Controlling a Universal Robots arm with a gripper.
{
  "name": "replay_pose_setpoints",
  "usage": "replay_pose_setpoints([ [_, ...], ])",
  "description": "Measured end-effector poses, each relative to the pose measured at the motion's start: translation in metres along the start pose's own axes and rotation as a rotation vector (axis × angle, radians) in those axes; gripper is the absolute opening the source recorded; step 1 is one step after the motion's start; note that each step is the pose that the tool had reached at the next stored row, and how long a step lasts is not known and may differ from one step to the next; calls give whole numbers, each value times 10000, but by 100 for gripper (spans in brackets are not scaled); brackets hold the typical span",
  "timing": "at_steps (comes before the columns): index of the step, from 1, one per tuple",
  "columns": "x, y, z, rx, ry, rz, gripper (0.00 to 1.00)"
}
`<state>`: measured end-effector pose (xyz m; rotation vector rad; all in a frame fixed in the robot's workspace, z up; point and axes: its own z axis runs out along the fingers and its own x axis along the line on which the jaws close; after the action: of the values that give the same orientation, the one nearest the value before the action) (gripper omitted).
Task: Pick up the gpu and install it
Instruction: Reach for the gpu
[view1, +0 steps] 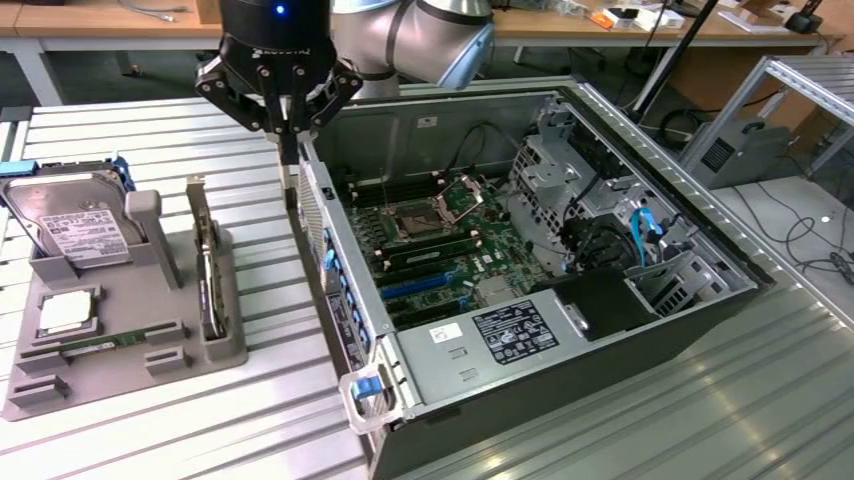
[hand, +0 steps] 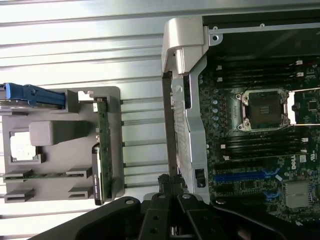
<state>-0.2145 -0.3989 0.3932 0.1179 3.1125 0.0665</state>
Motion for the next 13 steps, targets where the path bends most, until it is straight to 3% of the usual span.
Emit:
replay_pose_setpoints([
  [13, 173, -13, -5, 0, 0, 0, 11],
])
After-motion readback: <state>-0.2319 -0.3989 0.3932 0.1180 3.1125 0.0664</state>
